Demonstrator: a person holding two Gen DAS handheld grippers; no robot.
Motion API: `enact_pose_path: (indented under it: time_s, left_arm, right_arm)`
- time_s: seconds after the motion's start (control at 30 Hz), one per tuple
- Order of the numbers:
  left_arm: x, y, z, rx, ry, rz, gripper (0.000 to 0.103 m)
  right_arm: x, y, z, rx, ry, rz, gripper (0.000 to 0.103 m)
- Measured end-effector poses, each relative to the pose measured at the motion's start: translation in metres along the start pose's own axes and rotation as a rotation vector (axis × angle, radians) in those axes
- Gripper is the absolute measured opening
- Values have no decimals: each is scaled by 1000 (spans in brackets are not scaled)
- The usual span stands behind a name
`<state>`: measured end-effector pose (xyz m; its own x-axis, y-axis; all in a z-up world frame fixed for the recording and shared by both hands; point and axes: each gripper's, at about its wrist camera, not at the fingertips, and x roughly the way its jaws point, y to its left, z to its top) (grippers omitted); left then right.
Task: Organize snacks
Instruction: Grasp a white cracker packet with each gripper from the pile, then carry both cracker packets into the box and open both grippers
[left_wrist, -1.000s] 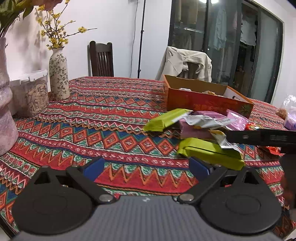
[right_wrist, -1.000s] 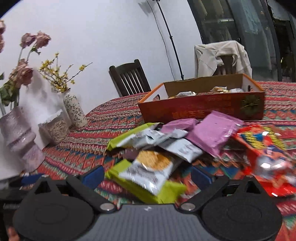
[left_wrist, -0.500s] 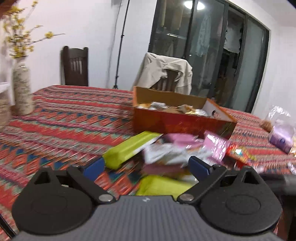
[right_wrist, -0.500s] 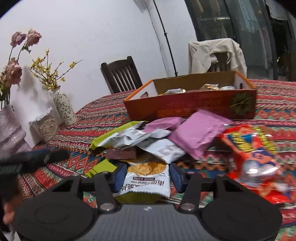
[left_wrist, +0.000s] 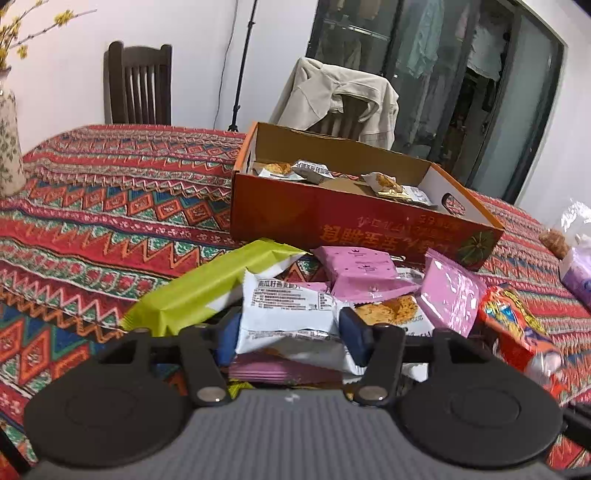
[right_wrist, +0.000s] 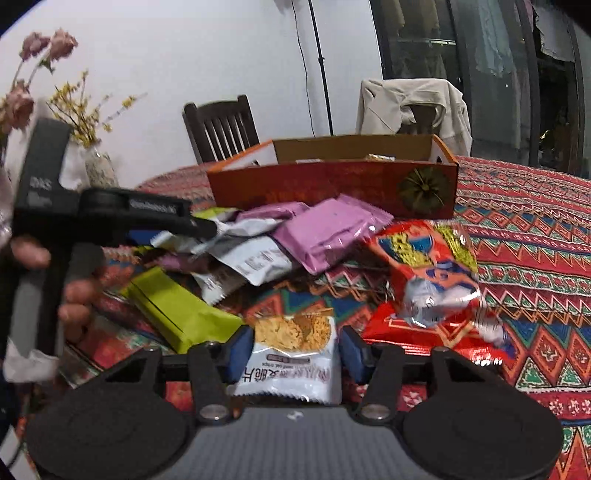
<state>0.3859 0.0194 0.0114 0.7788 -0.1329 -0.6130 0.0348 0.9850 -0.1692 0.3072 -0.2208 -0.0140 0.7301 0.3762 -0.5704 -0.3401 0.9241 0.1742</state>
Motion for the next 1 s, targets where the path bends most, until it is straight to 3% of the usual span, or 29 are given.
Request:
enact_pose_path:
  time_s: [0.23,0.33,0.37,0.4,0.53,0.67,0.7,0.73,0.77,0.83,0.9,1.0]
  left_arm:
    - [-38,6,-13,-4,-18,-9,50]
    - [-61,9,-23,-21,-25,-19,48]
    - [-70,10,-26,-29,-28,-23,31]
    - [-78,11,-30,-29,-24,-32,28]
    - [-103,13,-44,-30,-39,-61,26]
    - [-112,12,-55,-35,-33,-37,26]
    - [-113,13,-58,-40,-35,-40,28]
    - [-116,13,-60,-36,-36,-54,38]
    - [-119,12,-63,-20,-40,-74,58]
    - [-125,5,-70,37,-84,-90,82]
    - [-123,-3,-75,109,-106,-77,84]
    - [-110,-16,-82,172,-26,-30,84]
  right_arm:
    - [14,10,4,-72,22,-26,58]
    - [15,12,4,-106,32,-41,51]
    - [14,14,3,-119,33,-49,50]
    - [13,14,2,-121,35,-46,49]
    - [-2,12,-4,-102,37,-21,46]
    - [-20,11,-14,-77,27,-16,46]
    - [-25,12,-15,-72,21,-17,46]
    - [-29,12,-16,-68,16,-17,46]
    - [-35,12,-17,-65,8,-18,46]
    - [-47,13,-19,-61,-13,-25,46]
    - [-55,11,-19,-52,-30,-22,46]
    - [-61,9,-21,-50,-35,-29,46]
